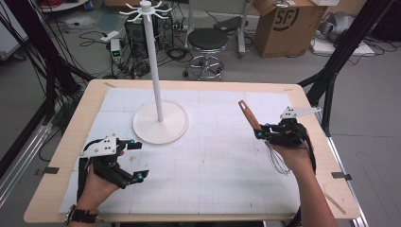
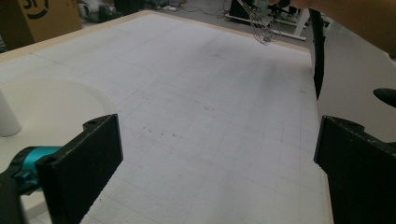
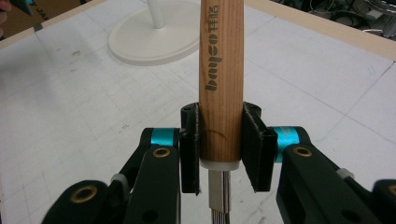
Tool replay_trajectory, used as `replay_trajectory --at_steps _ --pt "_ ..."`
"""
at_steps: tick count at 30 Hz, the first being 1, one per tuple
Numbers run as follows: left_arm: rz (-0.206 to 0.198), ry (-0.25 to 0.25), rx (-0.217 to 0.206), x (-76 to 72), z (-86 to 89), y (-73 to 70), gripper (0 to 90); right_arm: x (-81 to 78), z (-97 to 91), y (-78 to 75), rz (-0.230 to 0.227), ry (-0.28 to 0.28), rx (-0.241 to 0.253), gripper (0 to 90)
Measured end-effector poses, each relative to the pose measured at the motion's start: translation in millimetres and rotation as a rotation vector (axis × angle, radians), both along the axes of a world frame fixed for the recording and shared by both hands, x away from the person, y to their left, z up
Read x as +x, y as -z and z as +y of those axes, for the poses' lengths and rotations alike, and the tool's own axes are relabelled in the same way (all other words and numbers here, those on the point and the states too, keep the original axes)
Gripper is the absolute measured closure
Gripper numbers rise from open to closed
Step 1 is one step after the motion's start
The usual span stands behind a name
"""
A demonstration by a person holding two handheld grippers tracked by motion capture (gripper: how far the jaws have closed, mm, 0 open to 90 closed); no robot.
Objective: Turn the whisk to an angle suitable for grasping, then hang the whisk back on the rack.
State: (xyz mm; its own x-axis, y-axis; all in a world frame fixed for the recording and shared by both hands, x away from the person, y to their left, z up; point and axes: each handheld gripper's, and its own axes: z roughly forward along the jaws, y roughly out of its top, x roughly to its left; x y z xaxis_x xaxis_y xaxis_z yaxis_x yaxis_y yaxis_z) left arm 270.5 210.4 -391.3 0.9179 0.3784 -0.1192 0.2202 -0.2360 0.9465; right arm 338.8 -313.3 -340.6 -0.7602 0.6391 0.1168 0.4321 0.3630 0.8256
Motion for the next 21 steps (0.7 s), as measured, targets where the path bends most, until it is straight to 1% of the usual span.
replay_trajectory --at_steps 4,5,8,11,15,16,17,18,21 --pt "0.003 0.002 -0.003 0.1 0.2 -0.1 1.7 -1.9 1.7 -4.3 -0.012 -0.005 0.004 70.8" --pt "0.001 0.001 -0.001 0.2 0.3 -0.1 1.7 -1.6 2.5 -4.8 -0.023 -0.008 0.002 70.8" --pt "0.001 -0.004 -0.003 -0.2 0.9 -0.6 1.7 -1.8 4.3 -6.3 -0.023 -0.014 0.004 70.8" --pt "-0.002 -0.005 -0.008 -0.1 1.8 -1.6 1.7 -1.8 6.8 -7.3 -0.027 -0.021 0.018 70.8" --pt "-0.005 -0.004 -0.007 -1.1 1.7 -2.6 1.8 -2.9 10.6 -8.8 -0.05 -0.037 0.028 70.8" --pt "-0.005 -0.004 -0.006 -0.8 2.0 -2.9 1.8 -2.9 10.6 -8.8 -0.05 -0.037 0.028 70.8" --pt "-0.004 -0.006 -0.011 -0.5 1.9 -2.7 1.7 -3.8 11.1 -9.8 -0.052 -0.038 0.03 70.8" --pt "-0.004 -0.006 -0.015 0.1 2.0 -2.6 1.8 -4.8 12.0 -12.8 -0.065 -0.05 0.031 70.8" --pt "0.0 -0.005 -0.015 2.7 2.2 -1.2 1.8 -5.3 13.1 -17.2 -0.077 -0.053 0.037 70.8"
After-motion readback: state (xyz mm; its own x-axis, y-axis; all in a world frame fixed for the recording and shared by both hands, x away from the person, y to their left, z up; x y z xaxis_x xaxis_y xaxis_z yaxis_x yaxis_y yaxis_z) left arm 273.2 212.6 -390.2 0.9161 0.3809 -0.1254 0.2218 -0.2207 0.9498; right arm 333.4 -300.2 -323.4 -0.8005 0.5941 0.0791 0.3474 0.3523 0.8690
